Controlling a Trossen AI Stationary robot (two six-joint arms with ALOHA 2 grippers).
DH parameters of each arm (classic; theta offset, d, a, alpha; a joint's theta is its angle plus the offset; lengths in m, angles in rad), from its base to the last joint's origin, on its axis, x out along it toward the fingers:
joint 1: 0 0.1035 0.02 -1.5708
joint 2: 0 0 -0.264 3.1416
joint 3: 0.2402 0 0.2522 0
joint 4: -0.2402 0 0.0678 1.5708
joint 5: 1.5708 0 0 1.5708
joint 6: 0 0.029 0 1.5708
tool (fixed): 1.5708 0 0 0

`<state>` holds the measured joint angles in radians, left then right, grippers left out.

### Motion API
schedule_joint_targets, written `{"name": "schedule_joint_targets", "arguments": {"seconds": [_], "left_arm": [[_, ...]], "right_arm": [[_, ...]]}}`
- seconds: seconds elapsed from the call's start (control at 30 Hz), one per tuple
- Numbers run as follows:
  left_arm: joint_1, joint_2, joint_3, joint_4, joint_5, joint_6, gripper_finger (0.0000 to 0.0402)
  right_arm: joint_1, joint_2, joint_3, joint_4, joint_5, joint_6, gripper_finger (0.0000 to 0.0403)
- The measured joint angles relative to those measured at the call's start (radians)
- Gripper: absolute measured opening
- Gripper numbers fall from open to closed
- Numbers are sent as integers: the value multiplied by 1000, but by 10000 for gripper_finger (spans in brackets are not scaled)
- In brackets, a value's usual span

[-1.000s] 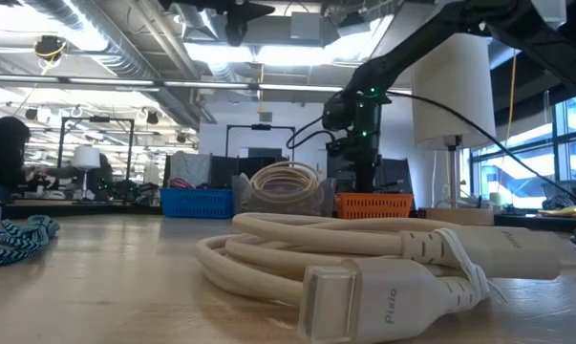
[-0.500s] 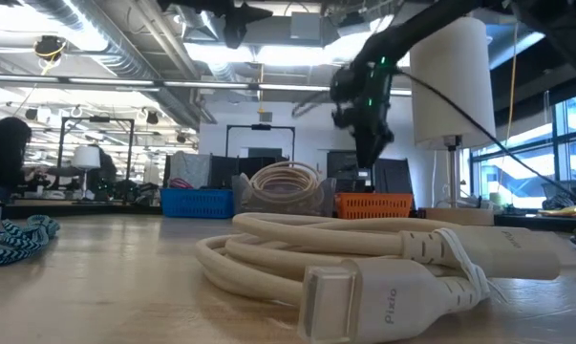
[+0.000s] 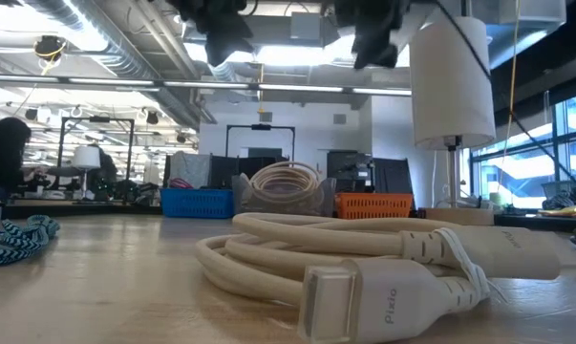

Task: Pick & Place USB Port
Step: Put the brown HDMI cable into the black bin

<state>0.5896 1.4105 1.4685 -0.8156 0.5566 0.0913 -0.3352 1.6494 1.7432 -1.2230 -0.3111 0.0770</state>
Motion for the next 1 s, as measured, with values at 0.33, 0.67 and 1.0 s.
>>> {"name": "schedule_joint_targets", "arguments": {"seconds": [0.33, 0.67, 1.0], "left_arm": [[-13, 0, 0, -7, -62, -13, 132], [-13, 0, 0, 17, -62, -101, 132], [-13, 0, 0, 56, -62, -134, 132]], "right_arm": [[377, -41, 0, -37, 228, 384, 160], [659, 68, 0, -14, 430, 723, 160], [726, 353, 0, 55, 364, 896, 160]]}}
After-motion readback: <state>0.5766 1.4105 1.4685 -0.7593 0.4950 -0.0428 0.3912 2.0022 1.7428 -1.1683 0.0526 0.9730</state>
